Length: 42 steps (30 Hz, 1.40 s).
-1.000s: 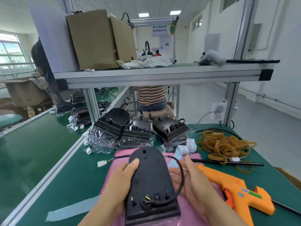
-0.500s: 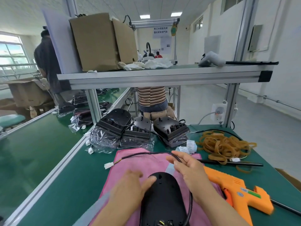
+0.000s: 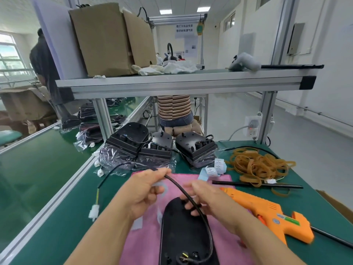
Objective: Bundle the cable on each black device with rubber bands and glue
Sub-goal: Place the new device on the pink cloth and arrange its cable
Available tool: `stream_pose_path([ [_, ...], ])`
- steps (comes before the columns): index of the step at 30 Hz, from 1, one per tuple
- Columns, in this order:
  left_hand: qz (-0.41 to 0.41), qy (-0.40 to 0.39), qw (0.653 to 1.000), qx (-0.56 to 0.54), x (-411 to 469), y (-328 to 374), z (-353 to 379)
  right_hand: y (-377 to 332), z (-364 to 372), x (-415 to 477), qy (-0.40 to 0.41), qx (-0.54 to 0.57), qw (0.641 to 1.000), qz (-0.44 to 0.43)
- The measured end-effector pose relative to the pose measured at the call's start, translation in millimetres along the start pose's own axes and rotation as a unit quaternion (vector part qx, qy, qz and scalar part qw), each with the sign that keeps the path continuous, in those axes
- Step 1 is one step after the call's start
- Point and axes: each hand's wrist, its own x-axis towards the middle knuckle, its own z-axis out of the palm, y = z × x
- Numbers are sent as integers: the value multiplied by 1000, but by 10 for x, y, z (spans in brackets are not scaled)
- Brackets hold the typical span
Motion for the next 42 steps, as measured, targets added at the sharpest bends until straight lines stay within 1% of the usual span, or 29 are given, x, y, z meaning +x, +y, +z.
stream_pose_path([
  [2, 15, -3, 999, -36, -20, 55, -100, 5, -79, -24, -56, -89, 994, 44],
  [4, 22, -8, 997, -69, -25, 61, -143, -49, -126, -44, -98, -171, 978, 62],
  [7, 24, 25, 995, -96, 20, -32, -164, -131, -169, -24, -132, -271, 953, 39],
  [10, 24, 68, 995, -71, 93, -225, -145, -123, -147, 16, -126, -272, 954, 32],
  [12, 30, 81, 995, -54, 147, -314, -100, -98, -87, 36, -92, -287, 953, 33],
  [15, 50, 89, 995, -6, 222, -329, -3, -77, -1, 43, -43, -354, 934, 14],
  [17, 73, 79, 994, 21, 255, -285, 77, -60, -3, 48, -31, -366, 930, 8],
  [20, 97, 43, 993, 57, 300, -229, 219, -35, -64, 48, -27, -334, 942, 27],
  [24, 96, 8, 992, 87, 398, -218, 325, -35, -102, 48, -28, -312, 949, 41],
  [26, 87, 32, 987, 129, 471, -256, 305, -52, -86, 54, -28, -320, 946, 48],
  [28, 74, 95, 977, 177, 533, -336, 238, -65, -53, 61, -26, -330, 942, 49],
  [29, 59, 130, 973, 183, 552, -382, 197, -68, -39, 67, -25, -335, 941, 47],
  [30, 37, 160, 972, 168, 559, -422, 151, -69, -28, 75, -25, -341, 939, 45],
  [31, 8, 179, 976, 126, 557, -453, 96, -69, -22, 84, -25, -346, 937, 44],
  [33, -56, 191, 980, -30, 510, -480, -38, -65, -25, 104, -26, -353, 934, 47],
  [35, -74, 186, 962, -182, 405, -476, -189, -51, -34, 123, -23, -349, 935, 51],
  [36, -62, 184, 953, -232, 331, -472, -250, -39, -39, 129, -21, -344, 937, 52],
  [38, -5, 181, 947, -264, 148, -492, -325, -13, -46, 134, -18, -334, 941, 55],
  [42, 153, 179, 950, -207, -205, -539, -439, 16, -54, 135, -6, -328, 943, 57],
])
